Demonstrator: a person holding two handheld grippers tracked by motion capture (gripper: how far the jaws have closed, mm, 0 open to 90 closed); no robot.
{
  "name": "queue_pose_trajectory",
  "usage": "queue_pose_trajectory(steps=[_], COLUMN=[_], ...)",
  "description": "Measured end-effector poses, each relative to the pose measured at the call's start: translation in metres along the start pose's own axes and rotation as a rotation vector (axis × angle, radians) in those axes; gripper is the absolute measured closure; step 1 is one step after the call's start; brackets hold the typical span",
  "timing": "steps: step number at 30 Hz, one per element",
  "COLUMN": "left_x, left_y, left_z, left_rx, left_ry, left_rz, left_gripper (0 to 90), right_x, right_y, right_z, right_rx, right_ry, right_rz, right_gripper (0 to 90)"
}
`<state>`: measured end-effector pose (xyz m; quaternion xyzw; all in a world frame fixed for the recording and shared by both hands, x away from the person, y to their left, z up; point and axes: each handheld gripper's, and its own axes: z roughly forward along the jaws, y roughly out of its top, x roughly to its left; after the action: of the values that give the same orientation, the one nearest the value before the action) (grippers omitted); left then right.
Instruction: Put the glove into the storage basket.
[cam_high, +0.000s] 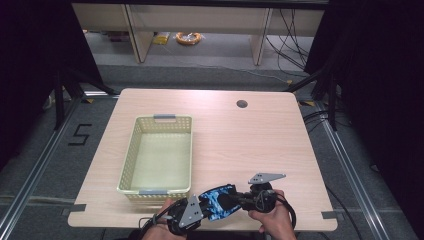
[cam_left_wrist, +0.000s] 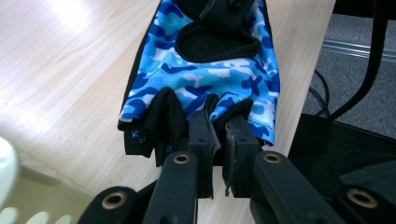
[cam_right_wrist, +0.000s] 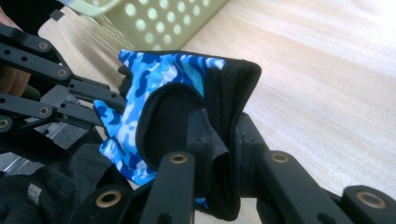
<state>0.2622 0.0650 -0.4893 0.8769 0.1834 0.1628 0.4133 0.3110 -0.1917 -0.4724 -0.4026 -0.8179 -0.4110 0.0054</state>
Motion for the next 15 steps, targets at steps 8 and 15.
queue_pose_trajectory(steps=[8,15], left_x=[0.000,0.005], left_y=[0.010,0.021], left_z=[-0.013,-0.029], left_rx=[-0.035,-0.071], left_ry=[-0.004,0.002], left_rz=[0.001,-0.017], left_gripper=[82.3,82.2], right_x=[0.013,0.024], right_y=[0.004,0.019], right_z=[-0.016,-0.030], right_rx=[-0.037,-0.049], right_ry=[0.005,-0.005], right_rz=[-0.011,-0.029], right_gripper=[80.6,80.6])
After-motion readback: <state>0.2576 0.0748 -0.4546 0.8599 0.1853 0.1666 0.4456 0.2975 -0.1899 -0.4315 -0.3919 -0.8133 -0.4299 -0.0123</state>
